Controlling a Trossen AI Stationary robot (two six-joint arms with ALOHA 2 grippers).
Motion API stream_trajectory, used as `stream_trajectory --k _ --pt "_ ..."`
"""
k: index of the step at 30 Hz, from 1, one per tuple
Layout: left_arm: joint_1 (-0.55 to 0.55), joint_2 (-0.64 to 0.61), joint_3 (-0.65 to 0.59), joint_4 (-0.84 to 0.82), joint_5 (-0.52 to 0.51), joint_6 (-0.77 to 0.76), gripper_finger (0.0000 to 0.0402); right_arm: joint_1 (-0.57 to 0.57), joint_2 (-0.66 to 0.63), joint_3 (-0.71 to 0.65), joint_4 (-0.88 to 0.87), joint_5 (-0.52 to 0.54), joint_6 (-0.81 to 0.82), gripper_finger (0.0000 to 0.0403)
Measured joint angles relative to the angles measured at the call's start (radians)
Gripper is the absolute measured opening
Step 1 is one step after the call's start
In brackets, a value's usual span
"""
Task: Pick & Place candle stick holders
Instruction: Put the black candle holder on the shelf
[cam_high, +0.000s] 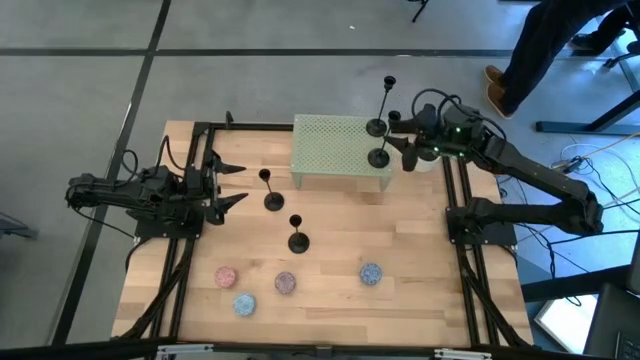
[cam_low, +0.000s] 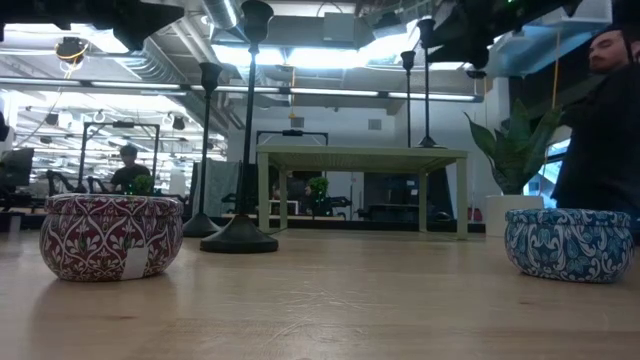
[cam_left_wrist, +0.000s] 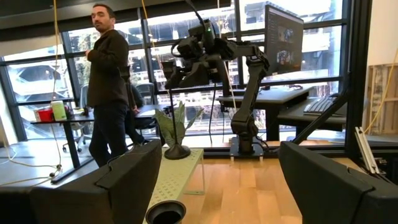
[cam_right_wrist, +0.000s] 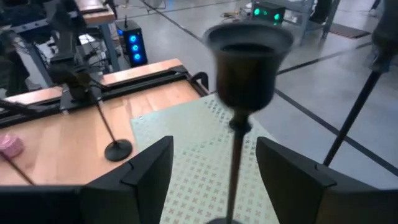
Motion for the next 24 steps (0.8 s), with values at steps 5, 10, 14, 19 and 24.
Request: stream_trajectory --k 5,10,14,19,24 --pt "0.0 0.0 0.0 0.0 0.0 0.0 0.0322 0.033 -0.046 0.0 -0.093 0.04 0.001 0.0235" --pt "0.0 0.0 0.0 0.0 0.0 -0.021 0.0322 0.077 -0.093 0.0 -0.193 0.045 0.033 0.0235" --pt "0.0 0.0 0.0 -0.001 0.0 -0.023 0.0322 0.135 -0.119 0.0 -0.266 0.045 0.103 0.0235" --pt "0.0 0.0 0.0 -0.009 0.0 -0.023 0.0322 0.246 -0.127 0.0 -0.371 0.031 0.21 0.0235" --pt "0.0 0.009 0.0 -0.016 0.0 -0.023 0.0322 0.395 -0.104 -0.003 -0.408 0.016 0.318 0.0235"
